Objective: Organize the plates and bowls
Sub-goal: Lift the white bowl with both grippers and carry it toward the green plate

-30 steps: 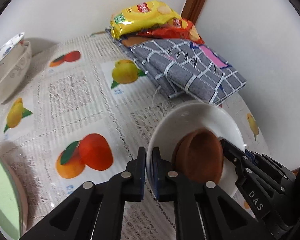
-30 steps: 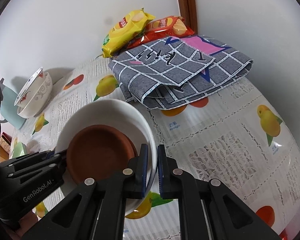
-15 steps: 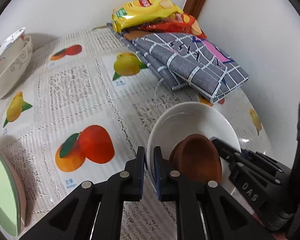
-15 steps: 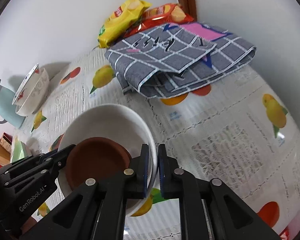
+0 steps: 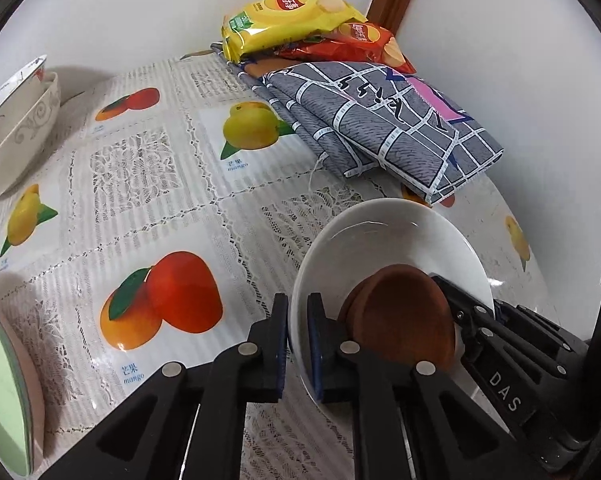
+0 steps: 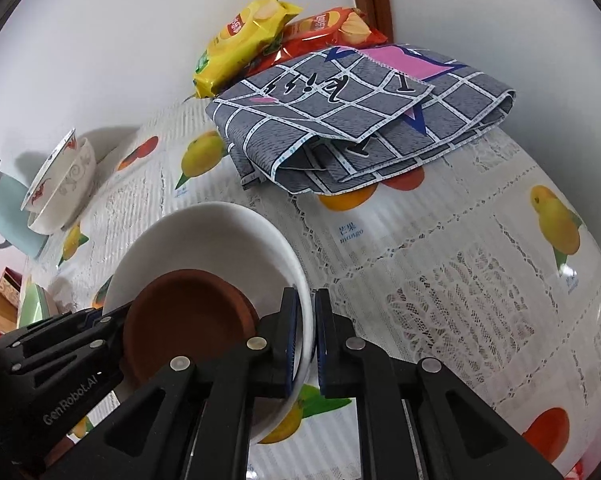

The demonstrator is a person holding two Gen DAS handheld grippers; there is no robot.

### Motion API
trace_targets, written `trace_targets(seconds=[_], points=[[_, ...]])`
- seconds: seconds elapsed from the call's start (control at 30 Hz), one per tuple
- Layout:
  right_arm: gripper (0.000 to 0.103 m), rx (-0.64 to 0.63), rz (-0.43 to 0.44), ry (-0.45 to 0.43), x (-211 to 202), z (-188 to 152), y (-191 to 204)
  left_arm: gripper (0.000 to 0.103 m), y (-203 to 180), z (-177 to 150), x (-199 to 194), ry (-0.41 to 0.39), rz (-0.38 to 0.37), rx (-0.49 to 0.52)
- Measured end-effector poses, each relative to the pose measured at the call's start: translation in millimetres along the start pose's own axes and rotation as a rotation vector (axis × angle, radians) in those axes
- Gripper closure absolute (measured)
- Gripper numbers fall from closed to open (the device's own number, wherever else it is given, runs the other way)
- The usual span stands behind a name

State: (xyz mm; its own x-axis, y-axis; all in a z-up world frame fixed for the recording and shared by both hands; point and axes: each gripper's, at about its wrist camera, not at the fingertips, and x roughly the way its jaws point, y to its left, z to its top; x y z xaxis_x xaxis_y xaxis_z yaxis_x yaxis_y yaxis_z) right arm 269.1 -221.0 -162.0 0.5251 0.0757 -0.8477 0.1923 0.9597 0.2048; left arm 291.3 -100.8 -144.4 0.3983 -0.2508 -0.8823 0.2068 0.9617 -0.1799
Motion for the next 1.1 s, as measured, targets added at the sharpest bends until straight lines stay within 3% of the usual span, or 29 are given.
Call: trace_targets(seconds=[0.5, 1.1], points=[[0.094, 0.008, 0.029, -0.044, -32, 2, 12, 0.093, 4, -2, -34, -0.043, 0.000, -0.011], [0.094, -0.032, 0.069, -0.091, -60, -1, 62, 0.093, 41, -11, -82, -0.098, 0.034, -0.048]])
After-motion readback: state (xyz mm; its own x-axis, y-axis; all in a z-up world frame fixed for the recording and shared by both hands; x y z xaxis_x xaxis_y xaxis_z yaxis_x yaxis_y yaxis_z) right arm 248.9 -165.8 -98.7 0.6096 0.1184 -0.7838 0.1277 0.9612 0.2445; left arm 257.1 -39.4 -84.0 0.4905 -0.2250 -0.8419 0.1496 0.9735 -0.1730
